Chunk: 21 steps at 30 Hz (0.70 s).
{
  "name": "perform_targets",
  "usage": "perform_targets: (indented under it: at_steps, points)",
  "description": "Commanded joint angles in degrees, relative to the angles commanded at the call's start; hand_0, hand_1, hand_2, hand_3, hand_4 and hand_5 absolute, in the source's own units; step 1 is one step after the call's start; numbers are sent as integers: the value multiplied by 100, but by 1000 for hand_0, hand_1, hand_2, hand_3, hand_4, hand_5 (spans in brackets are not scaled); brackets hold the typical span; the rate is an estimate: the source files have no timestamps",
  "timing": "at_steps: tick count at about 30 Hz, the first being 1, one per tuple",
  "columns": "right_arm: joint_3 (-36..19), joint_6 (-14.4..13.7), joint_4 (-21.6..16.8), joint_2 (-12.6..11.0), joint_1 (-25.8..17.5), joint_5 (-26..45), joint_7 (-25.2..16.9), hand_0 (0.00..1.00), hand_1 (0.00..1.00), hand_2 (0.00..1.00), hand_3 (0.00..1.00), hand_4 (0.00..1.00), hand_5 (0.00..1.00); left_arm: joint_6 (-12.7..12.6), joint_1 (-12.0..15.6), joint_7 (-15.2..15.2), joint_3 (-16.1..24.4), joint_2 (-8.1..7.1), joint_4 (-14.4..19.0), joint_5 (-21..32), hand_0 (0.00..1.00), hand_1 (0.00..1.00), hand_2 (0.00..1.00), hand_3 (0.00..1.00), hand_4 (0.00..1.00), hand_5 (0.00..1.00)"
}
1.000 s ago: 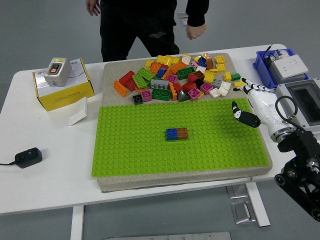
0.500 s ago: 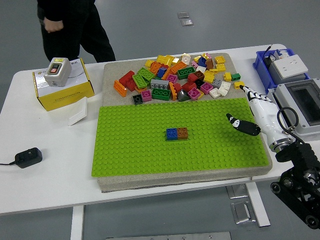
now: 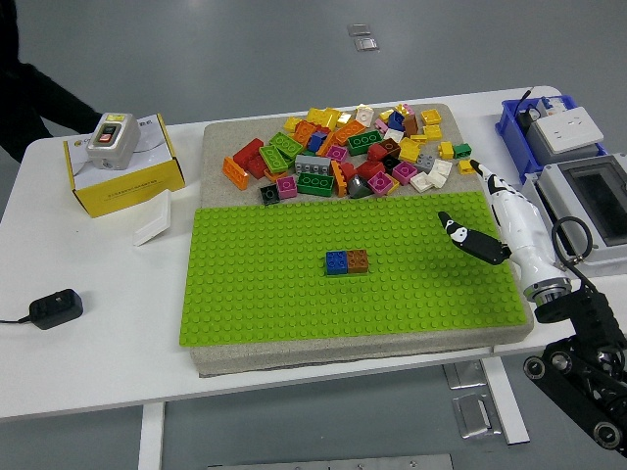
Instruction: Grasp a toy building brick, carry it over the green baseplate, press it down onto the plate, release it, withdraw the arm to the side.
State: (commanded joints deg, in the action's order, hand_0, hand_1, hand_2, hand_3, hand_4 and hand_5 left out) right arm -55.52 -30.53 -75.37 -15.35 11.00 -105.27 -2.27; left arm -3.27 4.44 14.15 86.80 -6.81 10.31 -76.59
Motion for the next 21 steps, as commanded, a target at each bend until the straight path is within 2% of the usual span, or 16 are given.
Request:
perform_targets:
  at_steps: [5, 6, 21]
  points:
    - [173, -90, -46, 43, -2, 367, -257, 817, 854, 888, 829, 707, 530, 7, -33, 6, 29, -18, 0, -48, 667, 687, 614, 639, 334, 452]
    - [196, -98, -54, 52, -8, 411, -284, 766, 817, 835, 742, 695, 521, 7, -42, 7, 30, -24, 0, -56, 667, 687, 616, 640, 335, 452]
    - [6, -152, -218, 46, -117, 571, -437, 750, 794, 814, 695, 692, 523, -8, -115, 19, -83, -156, 0, -15, 667, 687, 617, 643, 341, 455]
